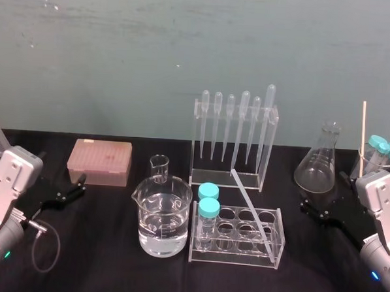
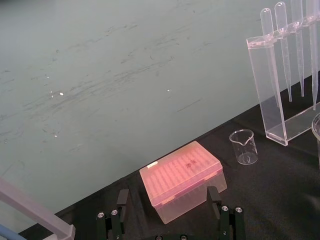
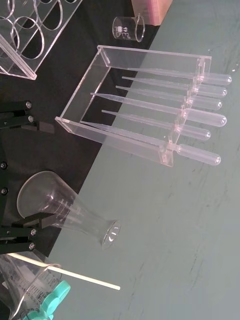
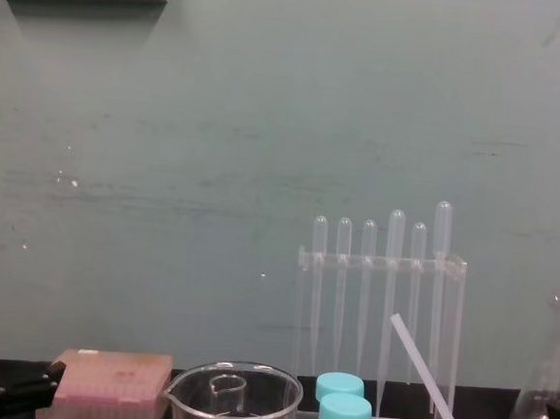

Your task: Pick up the stirring rod with one hand, then place it down.

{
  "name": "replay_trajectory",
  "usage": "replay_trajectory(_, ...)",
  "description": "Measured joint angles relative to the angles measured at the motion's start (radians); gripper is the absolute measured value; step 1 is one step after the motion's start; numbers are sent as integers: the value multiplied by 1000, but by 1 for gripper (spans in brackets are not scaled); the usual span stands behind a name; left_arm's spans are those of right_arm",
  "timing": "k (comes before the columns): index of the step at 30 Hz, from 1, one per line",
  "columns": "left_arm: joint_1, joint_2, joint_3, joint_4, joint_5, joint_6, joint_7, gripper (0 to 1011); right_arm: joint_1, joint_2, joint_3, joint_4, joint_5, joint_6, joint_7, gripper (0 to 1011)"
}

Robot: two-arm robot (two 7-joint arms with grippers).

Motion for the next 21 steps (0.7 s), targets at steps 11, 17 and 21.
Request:
replay_trajectory(11,0,0,0,0,0,0,0,1000,0,0,0,0,0,0,0,1000)
replay_trajectory(17,0,0,0,0,0,0,0,1000,0,0,0,0,0,0,0,1000)
replay_trajectory(21,0,0,0,0,0,0,0,1000,0,0,0,0,0,0,0,1000)
